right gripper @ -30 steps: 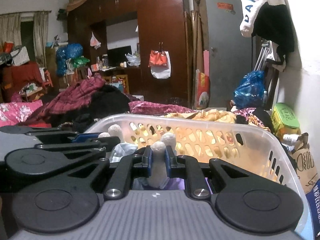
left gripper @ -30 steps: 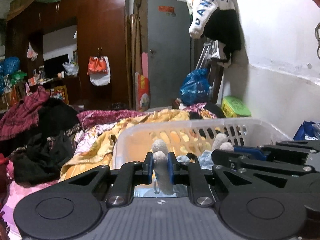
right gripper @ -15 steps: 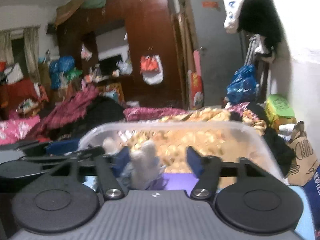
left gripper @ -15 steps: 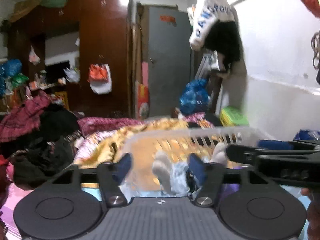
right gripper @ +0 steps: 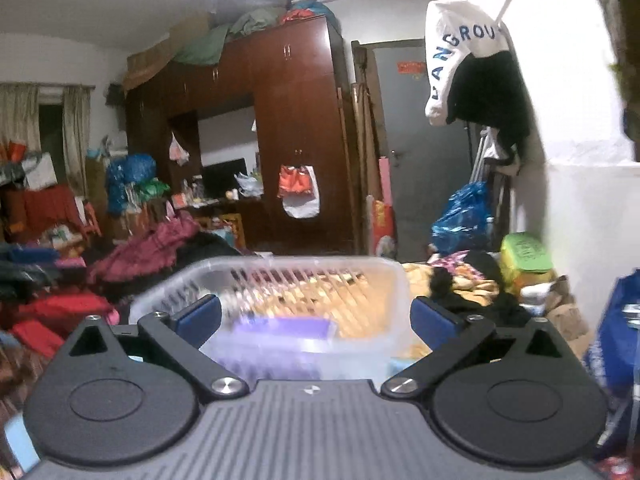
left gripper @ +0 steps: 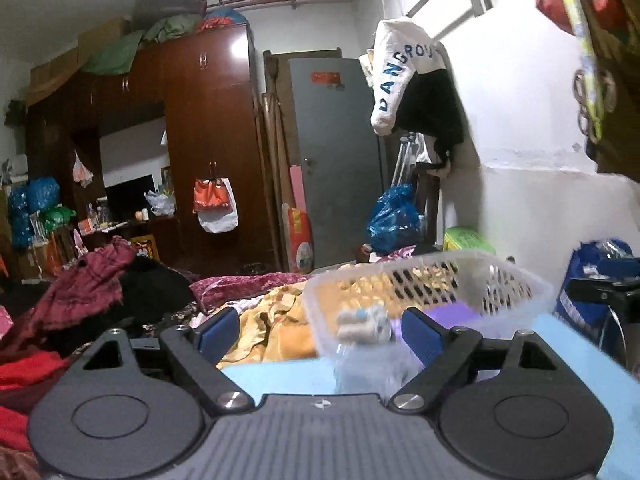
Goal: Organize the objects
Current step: 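Grasp a small wrapped box with the left gripper while the right grasps a white roll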
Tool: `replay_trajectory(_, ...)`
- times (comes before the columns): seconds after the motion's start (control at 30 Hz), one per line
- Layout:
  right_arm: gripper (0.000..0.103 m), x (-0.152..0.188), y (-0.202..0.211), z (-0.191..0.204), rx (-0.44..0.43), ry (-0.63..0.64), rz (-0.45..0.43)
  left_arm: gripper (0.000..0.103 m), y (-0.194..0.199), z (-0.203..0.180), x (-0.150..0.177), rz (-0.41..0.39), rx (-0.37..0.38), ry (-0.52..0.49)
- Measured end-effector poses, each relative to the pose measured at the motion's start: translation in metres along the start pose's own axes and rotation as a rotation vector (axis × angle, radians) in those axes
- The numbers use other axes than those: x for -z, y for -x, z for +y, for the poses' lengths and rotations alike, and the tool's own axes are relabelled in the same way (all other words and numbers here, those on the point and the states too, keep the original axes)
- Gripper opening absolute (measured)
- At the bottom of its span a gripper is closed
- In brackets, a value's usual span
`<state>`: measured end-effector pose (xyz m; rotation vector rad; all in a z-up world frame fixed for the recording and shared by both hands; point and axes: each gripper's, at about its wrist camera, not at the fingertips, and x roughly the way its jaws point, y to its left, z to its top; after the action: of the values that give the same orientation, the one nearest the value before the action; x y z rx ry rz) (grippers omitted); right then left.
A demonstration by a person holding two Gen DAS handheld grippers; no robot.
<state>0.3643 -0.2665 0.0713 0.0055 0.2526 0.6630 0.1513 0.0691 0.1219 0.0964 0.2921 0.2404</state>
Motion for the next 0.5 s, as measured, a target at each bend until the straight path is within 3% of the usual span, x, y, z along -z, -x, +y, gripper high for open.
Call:
replay_trajectory(0.17,0.103,0.034,0.017,-0.001,0.021,0.005,0.019,0.090,0.033,0.007,0.026,-0.030,-0.037,-0.018)
replay_trajectory(0.27,0.103,0.050,0.007,-0.002,0.029,-0.037,0.069,0.090,0.031,0.007,0.047,-0.005,-0.016,-0.007)
replay_trajectory(0.4,0.103,0.065,-0.021,-0.001,0.048,-0.019,0.145,0.090,0.007,0.007,0.086,0.051,0.030,0.071)
replay_trajectory(0.5,0.102,0.071,-0.043,0.000,0.044,-0.029,0.213,0.090,0.000,0.010,0.112,0.040,0.063,0.168)
